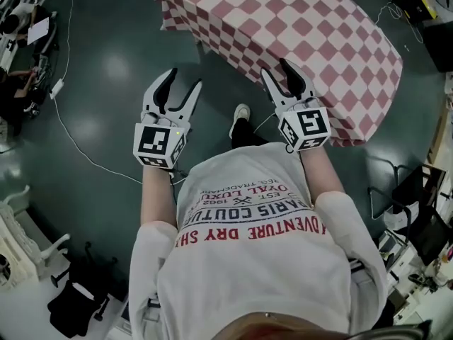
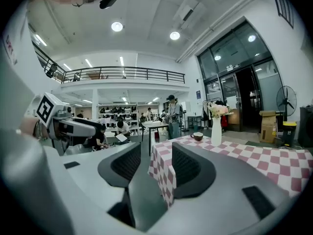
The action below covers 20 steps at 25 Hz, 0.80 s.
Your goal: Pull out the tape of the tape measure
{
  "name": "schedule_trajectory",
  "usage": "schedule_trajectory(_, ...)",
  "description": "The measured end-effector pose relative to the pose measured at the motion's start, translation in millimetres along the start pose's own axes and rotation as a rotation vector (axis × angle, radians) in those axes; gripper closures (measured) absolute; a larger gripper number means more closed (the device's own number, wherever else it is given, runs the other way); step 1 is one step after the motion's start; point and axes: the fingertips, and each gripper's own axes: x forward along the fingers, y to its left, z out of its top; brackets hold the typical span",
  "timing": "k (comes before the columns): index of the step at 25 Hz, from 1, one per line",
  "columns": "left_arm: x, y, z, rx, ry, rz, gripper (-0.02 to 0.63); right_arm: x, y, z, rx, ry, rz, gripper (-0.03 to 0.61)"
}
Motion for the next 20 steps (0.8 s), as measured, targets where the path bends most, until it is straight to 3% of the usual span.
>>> schedule_trajectory(10,162.2,53.0,37.6,0.007,0.012,-0.065,0.371,104.3,-116.2,27.4,0.030,0.013,-0.047,0.367)
schedule_trajectory(20,269.3,79.1,35.1,0.029,0.074,-0.183,0.371,152.5,-182.2,20.0,0.073,0.055,-0.147,0.367)
